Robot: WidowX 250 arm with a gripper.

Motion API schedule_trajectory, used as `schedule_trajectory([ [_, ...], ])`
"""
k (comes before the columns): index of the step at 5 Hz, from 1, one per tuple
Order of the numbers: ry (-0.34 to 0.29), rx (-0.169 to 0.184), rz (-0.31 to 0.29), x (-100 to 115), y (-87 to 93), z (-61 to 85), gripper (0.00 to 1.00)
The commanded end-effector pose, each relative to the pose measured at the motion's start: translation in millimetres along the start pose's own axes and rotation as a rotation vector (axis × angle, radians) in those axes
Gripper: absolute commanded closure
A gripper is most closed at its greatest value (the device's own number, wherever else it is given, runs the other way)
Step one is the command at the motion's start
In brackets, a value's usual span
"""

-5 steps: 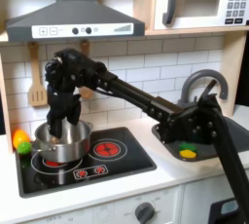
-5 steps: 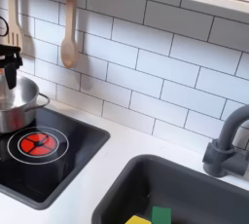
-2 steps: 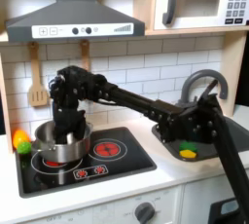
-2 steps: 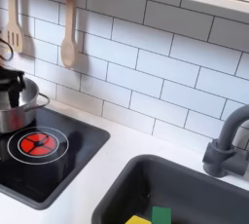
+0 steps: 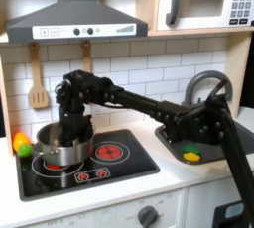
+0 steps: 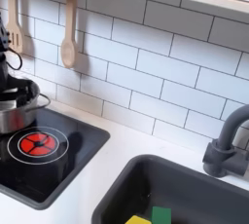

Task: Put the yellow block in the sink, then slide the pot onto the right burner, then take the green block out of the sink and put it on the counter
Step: 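Slide the pot onto the right burner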

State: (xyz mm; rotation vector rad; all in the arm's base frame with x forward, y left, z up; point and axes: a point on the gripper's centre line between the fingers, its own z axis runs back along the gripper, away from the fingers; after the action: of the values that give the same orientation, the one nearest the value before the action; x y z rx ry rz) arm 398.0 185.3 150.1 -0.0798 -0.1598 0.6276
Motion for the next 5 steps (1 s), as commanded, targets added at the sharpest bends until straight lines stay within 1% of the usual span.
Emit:
schedule_trajectory([
  [1,0.008,-0.016,-0.019,-13.1,-13.0,2.8,0.00],
  [2,0.018,-0.029,-0.032,-22.6,-22.3,2.9,0.00],
  [4,0.027,-0.034,-0.070,-44.3,-37.7,4.8,0.00],
  [5,0.030,-0.049,-0.104,-59.8,-51.5,6.8,0.00],
])
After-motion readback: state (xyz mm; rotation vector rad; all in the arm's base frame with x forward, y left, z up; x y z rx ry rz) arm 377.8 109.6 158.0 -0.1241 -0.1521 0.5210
